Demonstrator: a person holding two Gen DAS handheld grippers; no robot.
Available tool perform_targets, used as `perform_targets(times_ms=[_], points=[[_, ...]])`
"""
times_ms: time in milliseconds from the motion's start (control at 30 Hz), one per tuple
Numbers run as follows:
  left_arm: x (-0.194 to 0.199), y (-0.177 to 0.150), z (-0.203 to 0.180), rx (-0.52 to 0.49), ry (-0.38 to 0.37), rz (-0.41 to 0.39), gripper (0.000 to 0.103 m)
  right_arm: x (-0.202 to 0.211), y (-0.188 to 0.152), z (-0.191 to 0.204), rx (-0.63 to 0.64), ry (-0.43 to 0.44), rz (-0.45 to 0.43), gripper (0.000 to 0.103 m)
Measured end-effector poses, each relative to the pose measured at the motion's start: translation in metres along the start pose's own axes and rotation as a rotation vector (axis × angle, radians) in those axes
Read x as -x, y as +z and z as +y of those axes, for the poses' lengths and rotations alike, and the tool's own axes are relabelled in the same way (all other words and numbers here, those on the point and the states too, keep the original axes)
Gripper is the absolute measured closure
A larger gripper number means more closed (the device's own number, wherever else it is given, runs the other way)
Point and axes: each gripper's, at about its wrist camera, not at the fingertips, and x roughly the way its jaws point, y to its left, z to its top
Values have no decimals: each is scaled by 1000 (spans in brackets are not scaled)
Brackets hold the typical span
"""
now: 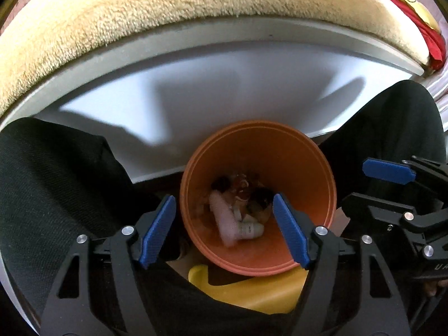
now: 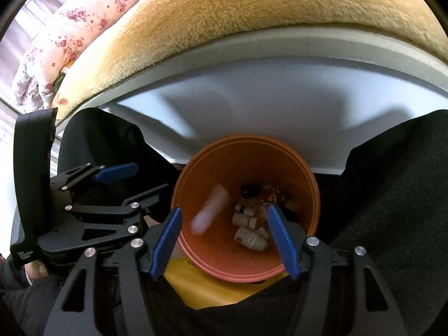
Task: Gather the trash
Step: 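Lower both tools over the orange bin and open both grippers, then move the left gripper to the green-capped roll-on bottle and grasp it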
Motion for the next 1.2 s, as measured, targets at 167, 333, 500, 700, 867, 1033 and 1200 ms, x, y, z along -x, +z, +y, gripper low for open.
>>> perform_targets(times_ms=[167,333,500,700,867,1033,1200], points=[[-2,0,4,3,2,-1,32,1,-1,-2,-2,-7,-1,40],[1,-3,6,11,5,-3,32,5,-1,-2,-2,-19,-11,40],[25,0,11,7,11,-44,32,27,3,0,17,-21,-51,32],[103,23,25,-28,-47,-150,26,82,21,4,135,38,-77,23],[159,85,30,-24,-50,-290,14,122,51,-7,172,47,-150,13],[146,189,19,18,46,-336,12,147,82,-26,155,38,-237,6],[88,285,8,118,84,-250,12,171,112,-50,134,-11,-319,5]])
